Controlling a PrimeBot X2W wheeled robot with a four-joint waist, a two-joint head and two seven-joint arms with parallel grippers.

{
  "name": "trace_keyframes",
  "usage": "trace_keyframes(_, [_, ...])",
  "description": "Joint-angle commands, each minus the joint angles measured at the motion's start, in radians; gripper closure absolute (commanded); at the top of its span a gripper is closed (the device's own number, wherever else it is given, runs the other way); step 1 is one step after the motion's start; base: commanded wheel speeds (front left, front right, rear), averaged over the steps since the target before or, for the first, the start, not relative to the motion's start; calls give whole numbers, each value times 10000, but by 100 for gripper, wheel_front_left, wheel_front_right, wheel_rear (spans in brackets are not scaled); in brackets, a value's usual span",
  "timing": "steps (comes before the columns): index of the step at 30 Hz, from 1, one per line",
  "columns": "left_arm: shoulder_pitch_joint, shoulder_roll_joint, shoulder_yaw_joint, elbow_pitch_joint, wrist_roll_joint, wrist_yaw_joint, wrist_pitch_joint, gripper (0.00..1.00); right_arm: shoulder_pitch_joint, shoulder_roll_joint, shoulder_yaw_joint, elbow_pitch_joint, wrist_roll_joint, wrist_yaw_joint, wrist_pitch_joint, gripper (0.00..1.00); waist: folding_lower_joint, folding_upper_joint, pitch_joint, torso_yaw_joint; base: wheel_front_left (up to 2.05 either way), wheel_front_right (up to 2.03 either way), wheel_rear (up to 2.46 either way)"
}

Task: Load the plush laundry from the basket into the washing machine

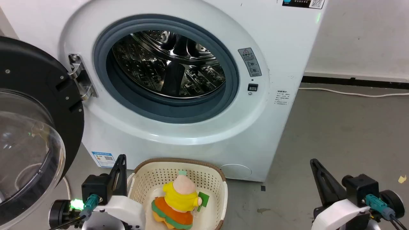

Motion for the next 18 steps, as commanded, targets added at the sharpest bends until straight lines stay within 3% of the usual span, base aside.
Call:
trace_keyframes(1, [154, 1, 5, -41, 14, -53, 3, 100, -116, -2, -7, 22, -76, -9, 5, 100, 0, -1, 0, 0, 0, 0, 0])
trace_keyframes(18, [154, 1, 5, -41, 14, -53, 3, 100, -116, -2, -7, 22, -76, -9, 5, 100, 0, -1, 0, 0, 0, 0, 0])
